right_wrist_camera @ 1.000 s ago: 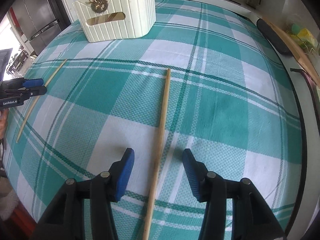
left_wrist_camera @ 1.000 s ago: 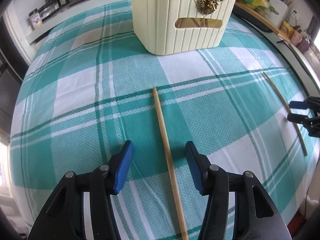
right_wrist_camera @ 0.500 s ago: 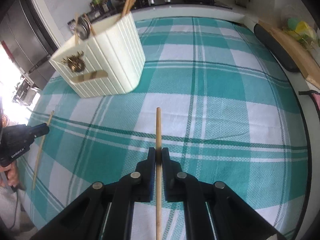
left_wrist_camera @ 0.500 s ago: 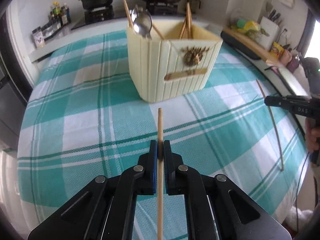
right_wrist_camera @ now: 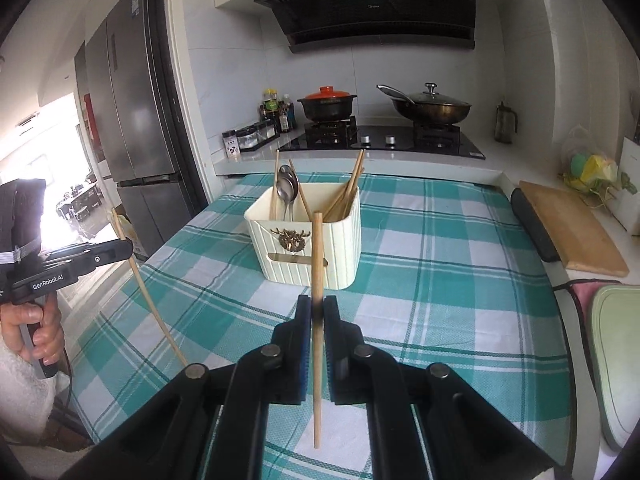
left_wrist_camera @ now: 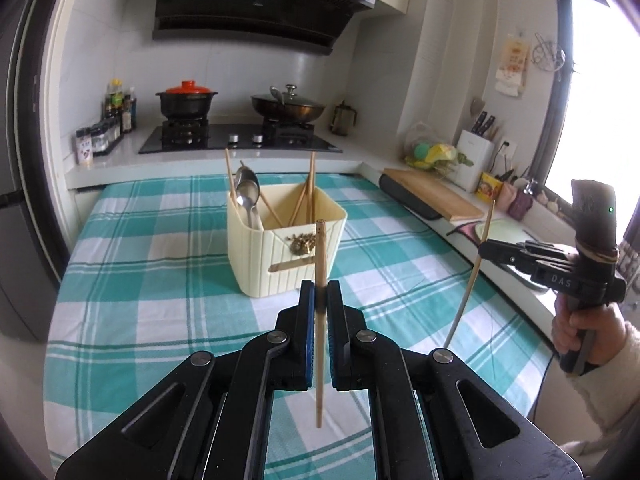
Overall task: Organize utensils
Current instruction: 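Lift both chopsticks upright and lower them into the cream holder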
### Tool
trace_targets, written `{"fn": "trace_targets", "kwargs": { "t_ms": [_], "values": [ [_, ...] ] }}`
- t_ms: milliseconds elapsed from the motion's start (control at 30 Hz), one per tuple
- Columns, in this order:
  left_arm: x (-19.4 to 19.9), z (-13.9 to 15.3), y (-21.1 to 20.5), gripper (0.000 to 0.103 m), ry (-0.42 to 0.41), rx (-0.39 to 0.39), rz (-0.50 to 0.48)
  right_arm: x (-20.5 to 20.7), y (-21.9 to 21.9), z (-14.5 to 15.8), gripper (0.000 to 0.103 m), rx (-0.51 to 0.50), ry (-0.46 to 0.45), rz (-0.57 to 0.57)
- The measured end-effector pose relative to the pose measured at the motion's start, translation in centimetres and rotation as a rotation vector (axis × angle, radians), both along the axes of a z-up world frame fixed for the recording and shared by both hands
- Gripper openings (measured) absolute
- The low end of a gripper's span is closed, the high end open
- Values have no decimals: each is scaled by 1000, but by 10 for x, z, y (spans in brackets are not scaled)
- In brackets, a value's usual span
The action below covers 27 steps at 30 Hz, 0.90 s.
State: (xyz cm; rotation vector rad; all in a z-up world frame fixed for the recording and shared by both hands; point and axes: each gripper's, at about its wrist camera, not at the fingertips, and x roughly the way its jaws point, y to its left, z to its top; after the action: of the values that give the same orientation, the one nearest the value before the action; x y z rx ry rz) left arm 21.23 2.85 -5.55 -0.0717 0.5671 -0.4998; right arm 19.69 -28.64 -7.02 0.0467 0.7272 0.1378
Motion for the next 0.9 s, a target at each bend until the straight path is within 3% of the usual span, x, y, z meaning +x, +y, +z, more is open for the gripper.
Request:
{"fn": "trace_targets", "kwargs": {
  "t_ms": [67, 300, 433, 733, 900],
  "values": [
    [-1, 3, 1, 4, -7, -6, -4, -1, 2, 7, 6, 4, -32, 6],
    [5, 1, 9, 4, 14, -35, 0, 14, 1, -1, 6, -18, 10, 11],
    [12, 17, 16, 4, 1, -70, 3, 26, -1, 8, 6, -32, -8, 15],
    [70, 120, 14, 4, -232, -102, 67, 87, -4, 87, 6, -70, -230, -16],
    [125, 136, -6, 4, -310, -76, 137, 148, 3, 107, 6, -58, -296, -16]
  ]
}}
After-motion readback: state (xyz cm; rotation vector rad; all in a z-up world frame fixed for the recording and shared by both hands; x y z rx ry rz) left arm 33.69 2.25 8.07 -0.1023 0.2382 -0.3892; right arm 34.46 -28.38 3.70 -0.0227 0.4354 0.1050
